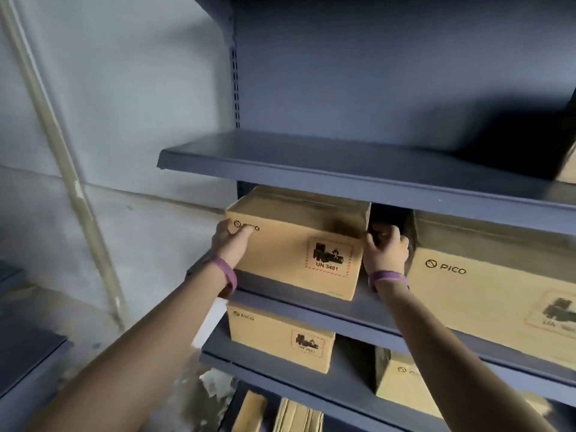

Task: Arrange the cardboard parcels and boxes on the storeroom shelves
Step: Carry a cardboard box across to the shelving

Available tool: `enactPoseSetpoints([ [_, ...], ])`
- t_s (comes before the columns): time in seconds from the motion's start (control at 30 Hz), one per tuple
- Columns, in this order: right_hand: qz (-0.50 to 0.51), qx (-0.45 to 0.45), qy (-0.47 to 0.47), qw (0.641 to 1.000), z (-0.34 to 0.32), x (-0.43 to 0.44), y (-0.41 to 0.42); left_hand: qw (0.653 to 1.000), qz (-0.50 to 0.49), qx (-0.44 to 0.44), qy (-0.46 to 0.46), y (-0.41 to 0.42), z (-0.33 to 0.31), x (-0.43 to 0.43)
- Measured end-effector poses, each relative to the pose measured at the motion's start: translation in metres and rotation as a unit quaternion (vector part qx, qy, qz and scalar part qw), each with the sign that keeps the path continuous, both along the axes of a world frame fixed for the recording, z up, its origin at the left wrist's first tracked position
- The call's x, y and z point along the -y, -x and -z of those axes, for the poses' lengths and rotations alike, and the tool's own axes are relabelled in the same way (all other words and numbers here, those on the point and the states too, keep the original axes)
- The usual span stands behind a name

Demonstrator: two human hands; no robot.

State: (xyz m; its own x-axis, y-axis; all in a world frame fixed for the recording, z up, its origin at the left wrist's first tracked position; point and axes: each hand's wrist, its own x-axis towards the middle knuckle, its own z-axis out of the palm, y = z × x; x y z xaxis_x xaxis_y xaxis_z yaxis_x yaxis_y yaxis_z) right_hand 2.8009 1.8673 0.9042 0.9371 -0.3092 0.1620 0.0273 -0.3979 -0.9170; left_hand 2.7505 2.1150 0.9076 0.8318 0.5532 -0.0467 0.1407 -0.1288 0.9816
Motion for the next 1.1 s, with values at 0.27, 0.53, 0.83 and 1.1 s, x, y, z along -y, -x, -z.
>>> enactPoseSetpoints([
  [0.27,-0.019,-0.08,-0.236,0.968,0.012,-0.023,-0.012,0.999,0.028,-0.012,0.039,-0.064,0.009,-0.054],
  [0.53,-0.043,-0.112,-0.283,0.952,0.016,-0.029,-0.019,0.995,0.039,-0.015,0.09,-0.08,0.019,-0.058],
  [0.83,-0.114,-0.094,-0.27,0.951,0.02,-0.009,0.001,0.994,-0.047,0.014,0.102,-0.019,0.017,-0.038],
  [1.1,-0.254,-0.1,-0.261,0.926,0.01,0.014,0.056,0.976,-0.167,0.082,0.11,0.109,0.002,0.006],
])
